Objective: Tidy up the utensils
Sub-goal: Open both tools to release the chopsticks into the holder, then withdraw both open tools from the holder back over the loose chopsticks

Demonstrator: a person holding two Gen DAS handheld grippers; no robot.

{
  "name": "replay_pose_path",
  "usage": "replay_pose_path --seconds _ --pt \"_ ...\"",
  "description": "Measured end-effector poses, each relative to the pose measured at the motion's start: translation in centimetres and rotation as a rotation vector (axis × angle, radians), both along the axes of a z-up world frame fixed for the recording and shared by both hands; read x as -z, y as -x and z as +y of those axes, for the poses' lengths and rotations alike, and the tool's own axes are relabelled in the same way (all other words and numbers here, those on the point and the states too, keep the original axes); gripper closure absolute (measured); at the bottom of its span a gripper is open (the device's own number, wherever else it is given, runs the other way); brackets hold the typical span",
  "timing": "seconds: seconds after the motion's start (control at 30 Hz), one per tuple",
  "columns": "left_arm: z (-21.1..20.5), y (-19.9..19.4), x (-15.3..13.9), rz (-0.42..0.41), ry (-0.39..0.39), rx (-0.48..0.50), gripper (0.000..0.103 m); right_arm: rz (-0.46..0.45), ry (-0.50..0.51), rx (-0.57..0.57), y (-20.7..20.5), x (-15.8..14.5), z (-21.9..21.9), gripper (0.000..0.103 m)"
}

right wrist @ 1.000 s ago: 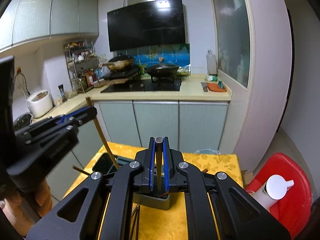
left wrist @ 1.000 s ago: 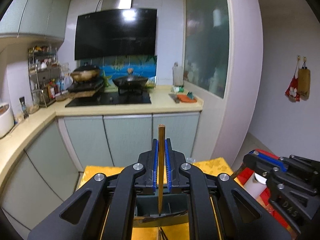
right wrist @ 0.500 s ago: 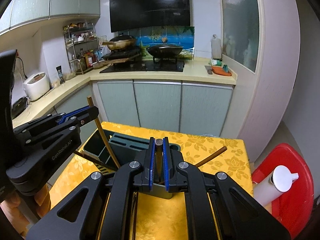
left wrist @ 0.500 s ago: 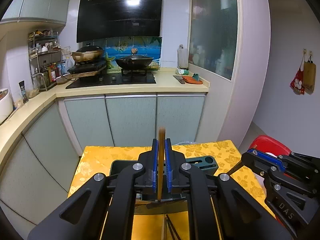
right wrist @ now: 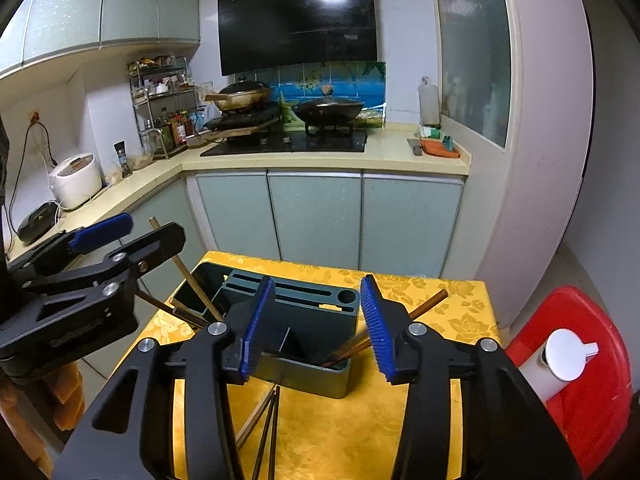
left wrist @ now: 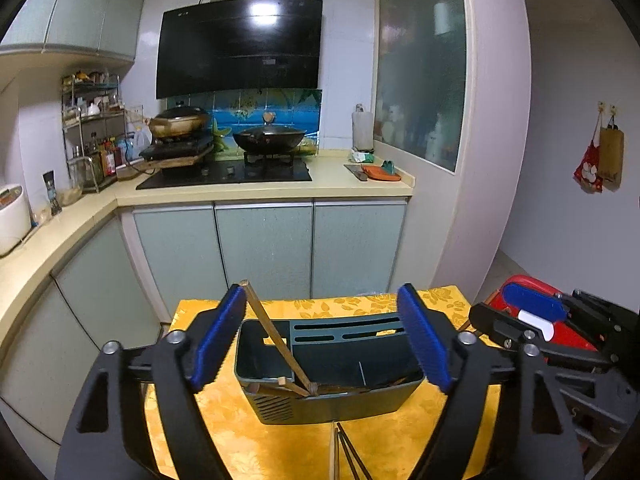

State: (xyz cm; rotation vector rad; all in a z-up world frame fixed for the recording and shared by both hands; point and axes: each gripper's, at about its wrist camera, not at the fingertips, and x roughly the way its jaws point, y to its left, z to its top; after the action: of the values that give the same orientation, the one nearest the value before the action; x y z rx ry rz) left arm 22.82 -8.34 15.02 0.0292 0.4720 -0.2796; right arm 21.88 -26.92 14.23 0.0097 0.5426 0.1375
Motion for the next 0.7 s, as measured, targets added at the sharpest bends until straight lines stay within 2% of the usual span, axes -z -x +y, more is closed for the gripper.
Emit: replay_pose_path --seconds 0.2,0.4,0.57,0.7 --pt "0.8 1.8 0.0 -0.024 -0.033 0.005 0.016 -0.056 0.017 0.002 2.1 -0.6 -0.4 0.047" --pt "2.2 3.9 1.6 -0.037 -0.063 0.000 0.013 -0.095 0.055 0.006 4.7 0.5 -0.8 0.047" --pt "3.8 5.4 4.5 -0.010 -0.081 -0.016 0.013 -0.095 0.067 0.016 6.7 2.7 -1.7 0.047" --pt "4.4 7.2 7.5 0.008 -0.125 -0.011 0.013 -0.097 0.116 0.028 8.7 5.0 -1.9 0.047"
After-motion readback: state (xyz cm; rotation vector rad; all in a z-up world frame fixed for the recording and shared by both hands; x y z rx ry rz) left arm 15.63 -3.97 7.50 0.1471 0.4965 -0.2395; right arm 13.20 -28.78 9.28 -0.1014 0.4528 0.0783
